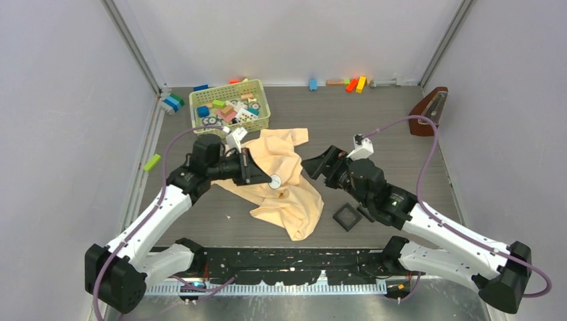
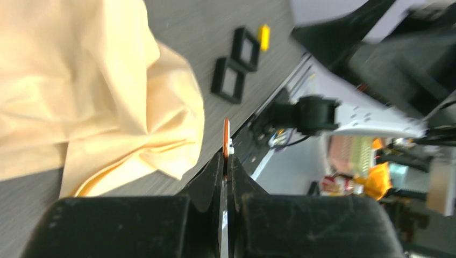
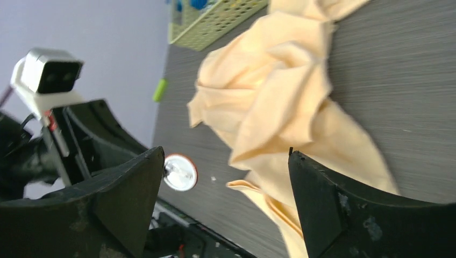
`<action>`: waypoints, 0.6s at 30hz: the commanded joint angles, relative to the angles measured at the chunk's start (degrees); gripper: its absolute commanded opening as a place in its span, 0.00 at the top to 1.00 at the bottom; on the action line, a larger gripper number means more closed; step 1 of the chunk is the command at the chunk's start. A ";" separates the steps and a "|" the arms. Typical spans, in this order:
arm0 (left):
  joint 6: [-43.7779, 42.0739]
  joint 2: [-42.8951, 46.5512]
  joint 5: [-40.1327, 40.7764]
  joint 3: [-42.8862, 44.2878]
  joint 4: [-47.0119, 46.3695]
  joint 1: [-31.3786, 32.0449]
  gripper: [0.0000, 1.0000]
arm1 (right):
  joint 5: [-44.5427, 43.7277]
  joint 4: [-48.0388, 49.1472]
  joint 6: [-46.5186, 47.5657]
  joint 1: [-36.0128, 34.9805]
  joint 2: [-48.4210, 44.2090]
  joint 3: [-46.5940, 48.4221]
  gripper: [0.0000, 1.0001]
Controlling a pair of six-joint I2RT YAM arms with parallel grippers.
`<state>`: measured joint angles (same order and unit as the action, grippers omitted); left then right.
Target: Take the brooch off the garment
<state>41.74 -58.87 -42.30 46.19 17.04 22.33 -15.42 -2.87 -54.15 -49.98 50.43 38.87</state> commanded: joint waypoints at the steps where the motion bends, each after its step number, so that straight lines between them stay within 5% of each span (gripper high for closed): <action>1: -9.42 0.10 22.05 3.04 6.55 11.44 1.00 | -14.47 -31.44 0.45 0.55 -3.22 9.07 0.05; 9: -23.64 -7.40 55.54 8.41 6.70 34.63 1.00 | -20.73 -64.29 -20.99 0.76 -1.62 14.52 0.00; 13: -29.52 -14.08 68.91 15.06 10.54 44.05 1.00 | -18.11 -66.10 -27.60 0.76 -0.25 11.91 0.00; 18: -31.72 -20.97 74.39 20.31 13.58 50.13 1.00 | -15.83 -61.51 -30.43 1.51 -0.22 6.31 0.00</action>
<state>15.16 -76.42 19.68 62.70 27.46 68.73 -31.83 -64.16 -78.30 -49.30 50.24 48.45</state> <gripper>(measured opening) 0.018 0.996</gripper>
